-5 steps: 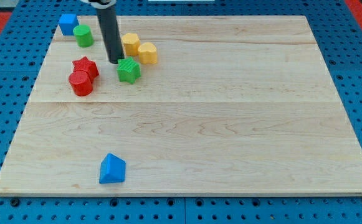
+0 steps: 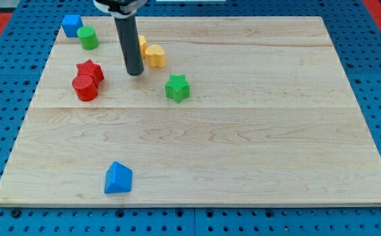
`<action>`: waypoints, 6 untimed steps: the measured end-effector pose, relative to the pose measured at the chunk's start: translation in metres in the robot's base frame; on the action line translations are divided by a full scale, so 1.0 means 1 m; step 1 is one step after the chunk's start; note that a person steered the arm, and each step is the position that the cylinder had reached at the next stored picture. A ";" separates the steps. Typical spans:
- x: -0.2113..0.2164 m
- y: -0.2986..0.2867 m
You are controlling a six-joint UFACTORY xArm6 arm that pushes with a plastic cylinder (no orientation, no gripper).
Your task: Place a yellow hexagon on top of the yellow heart
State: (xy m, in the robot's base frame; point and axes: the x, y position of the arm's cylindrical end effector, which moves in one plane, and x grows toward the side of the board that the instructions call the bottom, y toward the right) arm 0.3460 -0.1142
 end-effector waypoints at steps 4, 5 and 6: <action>-0.040 -0.062; -0.054 -0.065; -0.069 -0.049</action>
